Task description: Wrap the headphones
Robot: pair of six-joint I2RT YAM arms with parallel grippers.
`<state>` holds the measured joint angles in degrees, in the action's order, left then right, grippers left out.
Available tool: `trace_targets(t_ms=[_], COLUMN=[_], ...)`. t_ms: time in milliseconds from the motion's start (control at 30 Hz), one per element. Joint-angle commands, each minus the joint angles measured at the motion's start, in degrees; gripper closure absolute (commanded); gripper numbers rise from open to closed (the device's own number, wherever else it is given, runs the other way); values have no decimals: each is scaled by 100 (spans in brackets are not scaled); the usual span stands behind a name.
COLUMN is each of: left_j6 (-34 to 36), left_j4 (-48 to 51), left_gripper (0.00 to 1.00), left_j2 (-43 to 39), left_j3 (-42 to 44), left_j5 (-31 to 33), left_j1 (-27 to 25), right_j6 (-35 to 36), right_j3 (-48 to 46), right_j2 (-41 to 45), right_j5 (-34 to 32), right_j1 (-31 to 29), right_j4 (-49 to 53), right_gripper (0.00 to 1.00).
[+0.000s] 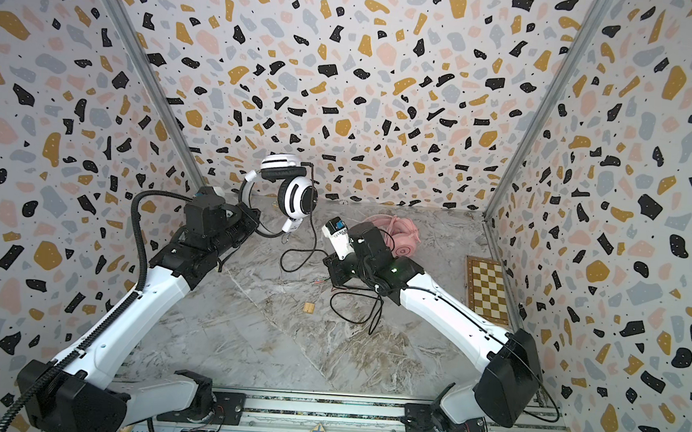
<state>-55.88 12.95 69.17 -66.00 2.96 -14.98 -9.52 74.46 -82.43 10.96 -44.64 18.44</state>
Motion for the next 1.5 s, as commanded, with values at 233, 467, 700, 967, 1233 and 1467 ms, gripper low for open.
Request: trace_targets(t_ms=[233,467,700,967,1233,1467], left_j6=[-20,277,339,481,967,1955], left_j4=[-662,-364,-322,-285,-128,56], left_gripper=[100,100,100,100,100,100], left_j2=[6,10,73,127,261,464], left_j3=[205,48,26,54,24,35], left_j5=[231,510,543,429,343,-120], left_j1=[-153,-204,-292,-327,-538,-868], right_j6=[67,340,487,676,894,1205], right_j3=[437,1219,1775,2028,2775,3981], right_j2=[305,36,-194,-181,-599,-1327], right_j5=[-362,-551,-937,-1160,-1595,-1679], right_j1=[-183,-448,-689,-741,-739,-639], right_j4=[456,913,1123,1051,1182,1535], right_gripper=[100,100,100,100,100,100])
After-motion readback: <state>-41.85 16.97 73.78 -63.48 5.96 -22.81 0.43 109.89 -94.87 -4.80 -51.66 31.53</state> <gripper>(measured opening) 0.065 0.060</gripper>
